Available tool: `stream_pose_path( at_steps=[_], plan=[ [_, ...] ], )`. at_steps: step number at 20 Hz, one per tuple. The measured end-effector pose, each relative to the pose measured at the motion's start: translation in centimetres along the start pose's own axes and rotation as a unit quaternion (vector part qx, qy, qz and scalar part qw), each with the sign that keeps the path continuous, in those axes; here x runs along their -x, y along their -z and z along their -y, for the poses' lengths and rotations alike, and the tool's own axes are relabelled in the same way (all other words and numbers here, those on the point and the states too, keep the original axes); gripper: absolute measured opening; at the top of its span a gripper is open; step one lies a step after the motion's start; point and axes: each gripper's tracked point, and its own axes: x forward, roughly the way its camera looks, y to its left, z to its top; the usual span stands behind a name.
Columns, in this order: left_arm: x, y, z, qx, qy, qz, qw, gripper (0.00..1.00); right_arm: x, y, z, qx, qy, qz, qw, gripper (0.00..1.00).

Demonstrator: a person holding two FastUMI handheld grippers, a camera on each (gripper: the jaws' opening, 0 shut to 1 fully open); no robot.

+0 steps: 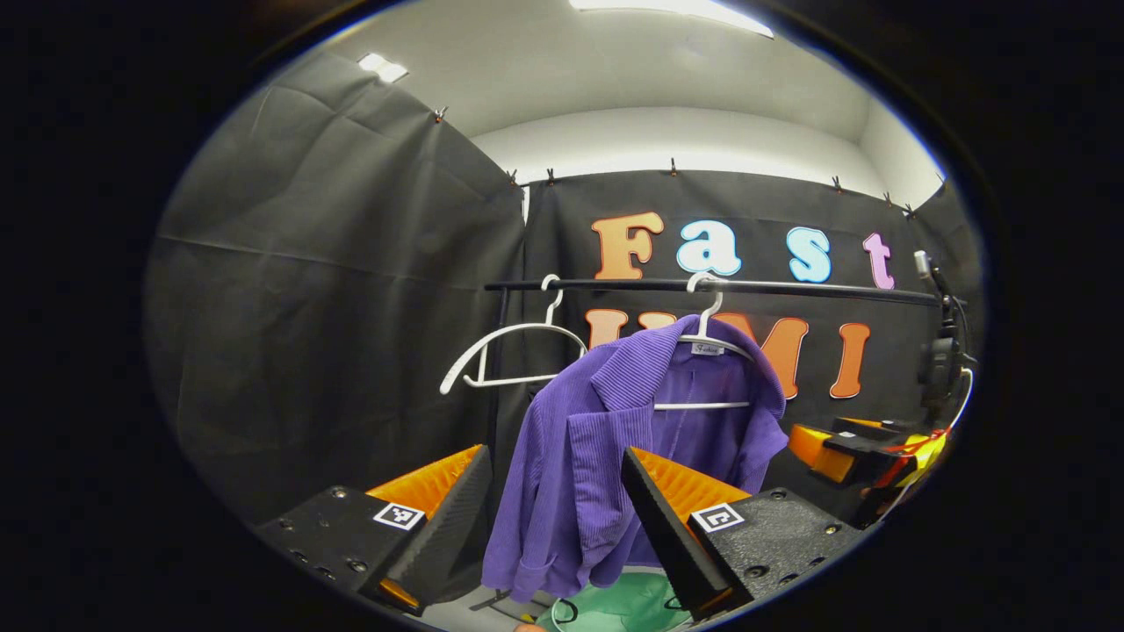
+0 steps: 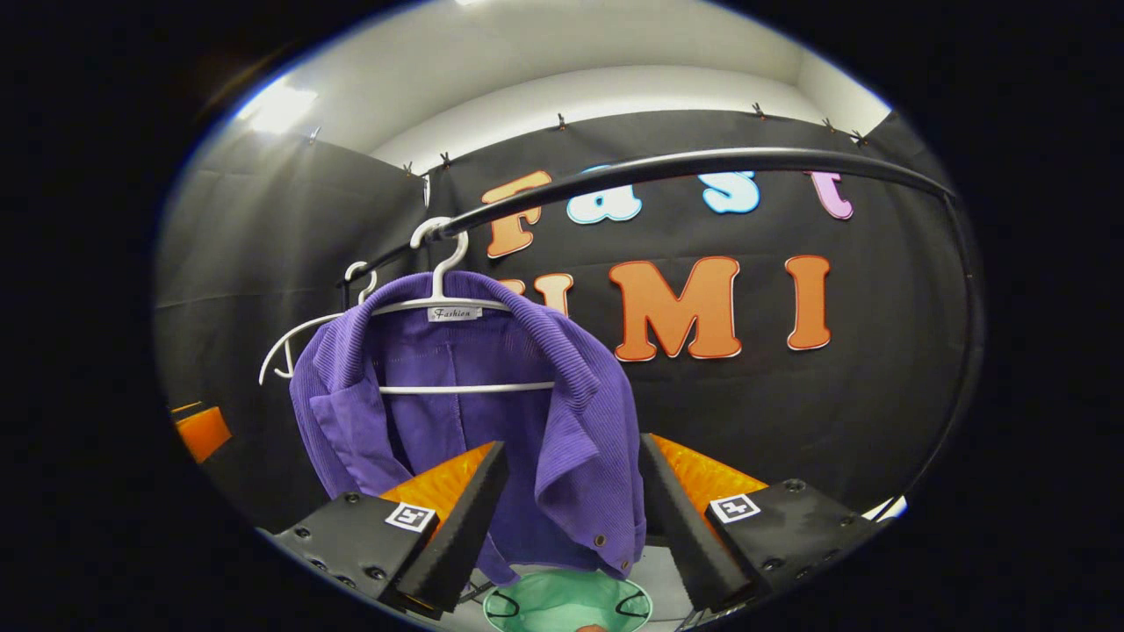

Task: Grasp the clothes on the hanger with both hands and then place them into the laundry hamper below.

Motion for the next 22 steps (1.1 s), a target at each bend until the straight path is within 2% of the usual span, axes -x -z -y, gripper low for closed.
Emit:
stream_pose_path(
  at_steps=[2,3,5,6,10,11,14,15,18,19,20,22],
  plan=[
    [-0.5,0.1,0.6,0.001,0.001,0.004,1.0,0.95,-2.4,0.9,-0.1,-0.004,0.0,-0.009,1.0,0.89],
    [-1.0,0.1,1.0,0.002,0.002,0.007,1.0,0.99,-3.5,1.4,-0.1,-0.009,0.001,-0.015,1.0,0.89],
    [-2.1,0.6,2.3,0.005,0.01,0.007,1.0,0.95,-5.6,2.4,0.4,-0.019,0.004,-0.027,0.999,0.89],
    [-2.8,1.0,3.1,0.005,0.016,0.004,1.0,0.94,-6.5,2.8,0.6,-0.024,0.003,-0.031,0.999,0.98],
    [-5.7,1.7,6.0,0.011,0.031,0.008,0.999,0.95,-9.0,3.9,1.4,-0.032,-0.001,-0.046,0.998,0.98],
    [-6.5,1.9,6.7,0.012,0.032,0.011,0.999,0.92,-9.3,4.1,1.4,-0.033,-0.003,-0.049,0.998,0.98],
    [-9.5,3.3,8.8,0.008,0.041,0.003,0.999,0.99,-10.2,4.8,1.7,-0.034,-0.009,-0.056,0.998,0.98],
    [-10.4,3.8,9.0,0.007,0.035,0.0,0.999,0.93,-10.5,5.0,1.9,-0.036,-0.008,-0.058,0.998,0.98],
    [-12.7,5.1,8.7,0.006,0.002,-0.007,1.0,0.96,-11.7,5.9,1.7,-0.047,-0.014,-0.068,0.996,0.97],
    [-13.2,5.4,8.2,0.005,-0.014,-0.006,1.0,0.92,-12.1,6.2,1.6,-0.05,-0.017,-0.072,0.996,0.94],
    [-13.7,5.6,7.6,0.003,-0.029,-0.004,1.0,0.95,-12.5,6.5,1.8,-0.054,-0.017,-0.076,0.996,0.92],
    [-14.2,6.1,6.4,-0.005,-0.057,-0.008,0.998,0.96,-12.9,7.0,1.8,-0.06,-0.023,-0.082,0.995,0.89]
  ],
)
